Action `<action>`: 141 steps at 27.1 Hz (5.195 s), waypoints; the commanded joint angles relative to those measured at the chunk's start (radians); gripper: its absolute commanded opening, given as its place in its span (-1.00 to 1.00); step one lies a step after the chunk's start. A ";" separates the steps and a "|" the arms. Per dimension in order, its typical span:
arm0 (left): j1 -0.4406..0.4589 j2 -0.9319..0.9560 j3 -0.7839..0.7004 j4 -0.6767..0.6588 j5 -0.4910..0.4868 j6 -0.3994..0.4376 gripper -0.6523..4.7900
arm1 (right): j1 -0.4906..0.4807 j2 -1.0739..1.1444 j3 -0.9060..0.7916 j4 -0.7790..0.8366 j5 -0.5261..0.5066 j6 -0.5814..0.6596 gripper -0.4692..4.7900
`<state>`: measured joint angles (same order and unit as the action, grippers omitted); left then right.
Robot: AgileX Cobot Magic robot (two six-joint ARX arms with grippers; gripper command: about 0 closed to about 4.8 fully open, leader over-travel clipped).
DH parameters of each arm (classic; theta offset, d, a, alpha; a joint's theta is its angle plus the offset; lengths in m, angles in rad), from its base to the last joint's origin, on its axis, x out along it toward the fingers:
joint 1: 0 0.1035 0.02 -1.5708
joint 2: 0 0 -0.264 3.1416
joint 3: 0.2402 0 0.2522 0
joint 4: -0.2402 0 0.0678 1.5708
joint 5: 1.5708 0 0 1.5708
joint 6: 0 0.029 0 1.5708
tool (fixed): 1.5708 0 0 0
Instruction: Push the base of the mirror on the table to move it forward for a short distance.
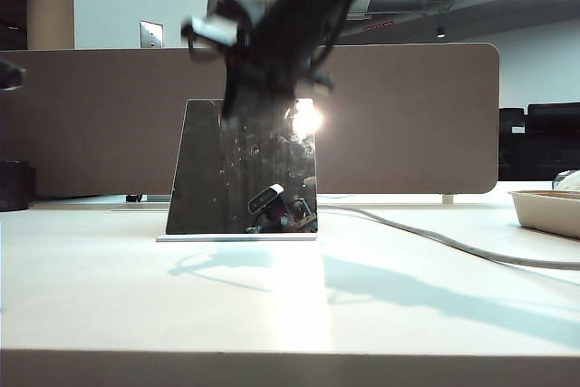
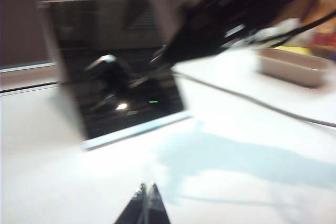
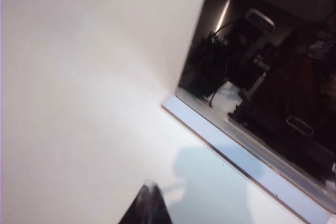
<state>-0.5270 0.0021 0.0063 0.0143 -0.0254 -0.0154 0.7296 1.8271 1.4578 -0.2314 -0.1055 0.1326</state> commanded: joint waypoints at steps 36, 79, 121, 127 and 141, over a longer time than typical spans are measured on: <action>0.517 0.001 0.001 0.008 0.003 0.004 -0.76 | 0.233 -1.152 -0.381 -0.156 0.579 -0.144 -0.84; 0.516 0.001 0.001 0.007 0.010 0.004 -0.76 | -0.340 -1.487 -0.746 -0.278 0.555 -0.155 -0.82; 0.515 0.001 0.001 0.002 0.011 0.004 -0.76 | -0.688 -1.823 -1.453 0.341 0.148 -0.128 -0.82; 0.515 0.001 0.001 0.002 0.011 0.004 -0.76 | -0.702 -1.823 -1.453 0.341 0.125 -0.126 -0.82; 0.515 0.001 0.001 0.002 0.011 0.004 -0.76 | -0.696 -1.823 -1.453 0.333 0.129 -0.126 -0.82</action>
<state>-0.0113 0.0021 0.0063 0.0040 -0.0177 -0.0154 0.0307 0.0040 0.0048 0.0887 0.0235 0.0036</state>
